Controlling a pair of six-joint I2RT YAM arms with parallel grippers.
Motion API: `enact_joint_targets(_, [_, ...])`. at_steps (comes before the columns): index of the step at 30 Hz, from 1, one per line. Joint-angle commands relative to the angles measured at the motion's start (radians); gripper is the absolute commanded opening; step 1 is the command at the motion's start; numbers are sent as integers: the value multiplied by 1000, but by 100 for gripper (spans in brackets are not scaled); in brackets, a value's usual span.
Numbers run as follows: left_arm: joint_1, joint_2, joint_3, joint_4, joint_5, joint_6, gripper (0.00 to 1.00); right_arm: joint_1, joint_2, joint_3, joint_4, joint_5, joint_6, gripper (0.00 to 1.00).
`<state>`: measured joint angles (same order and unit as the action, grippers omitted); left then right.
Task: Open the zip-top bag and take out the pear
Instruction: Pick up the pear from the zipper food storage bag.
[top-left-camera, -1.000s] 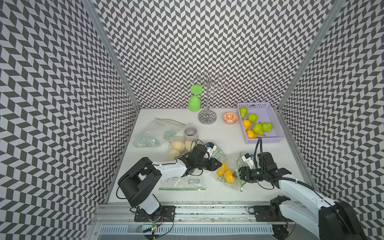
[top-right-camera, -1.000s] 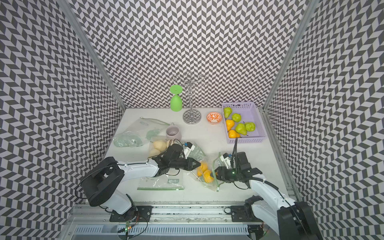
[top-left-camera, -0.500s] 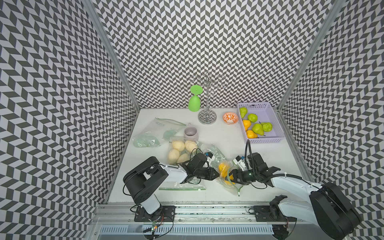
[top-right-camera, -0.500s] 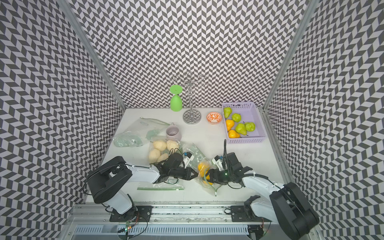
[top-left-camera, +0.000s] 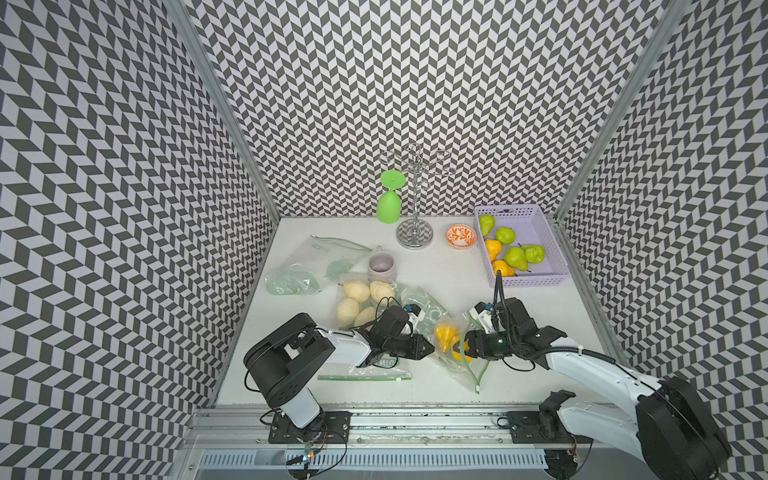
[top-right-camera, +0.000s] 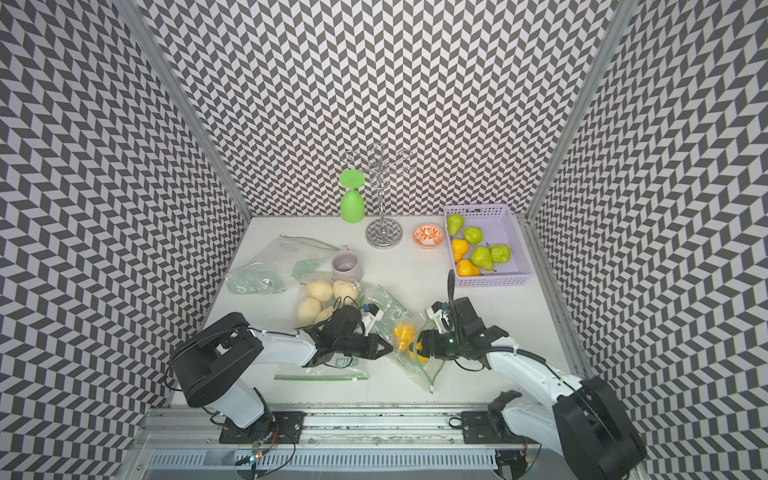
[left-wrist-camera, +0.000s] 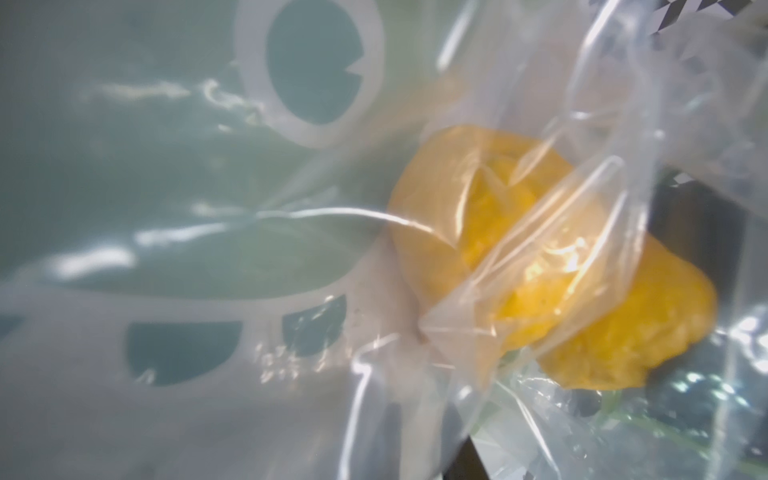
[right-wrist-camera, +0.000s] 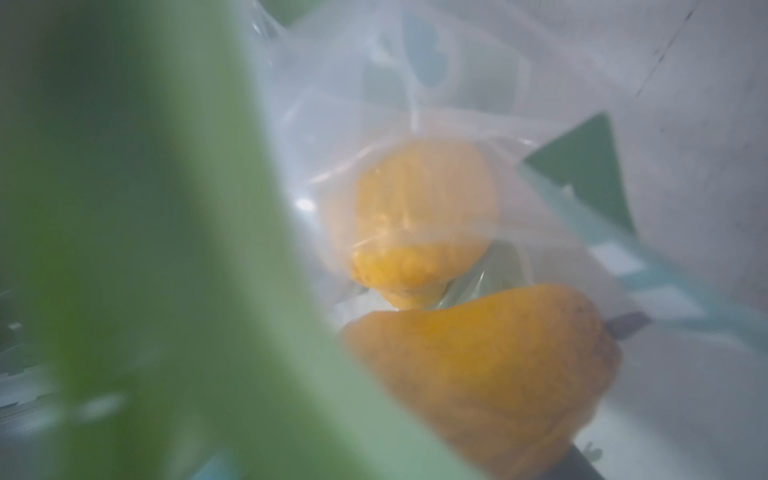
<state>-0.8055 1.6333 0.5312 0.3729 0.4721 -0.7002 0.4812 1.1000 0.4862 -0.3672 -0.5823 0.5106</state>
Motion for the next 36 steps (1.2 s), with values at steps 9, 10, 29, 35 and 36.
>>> enact_joint_targets(9, [86, -20, 27, -40, 17, 62, 21, -10, -110, 298, -435, 449, -26, 60])
enact_joint_targets(10, [89, -16, 34, -44, 19, 65, 21, -16, -116, 309, -416, 412, -26, 61])
enact_joint_targets(29, [117, -45, 328, -189, 40, 113, 24, -19, 90, 51, -46, -233, -86, 64])
enact_joint_targets(35, [112, 137, 368, -137, 67, 102, 23, -19, 69, 118, -186, -214, -161, 67])
enact_joint_targets(36, [112, 154, 356, -127, 70, 99, 23, -20, 70, 131, -208, -200, -173, 67])
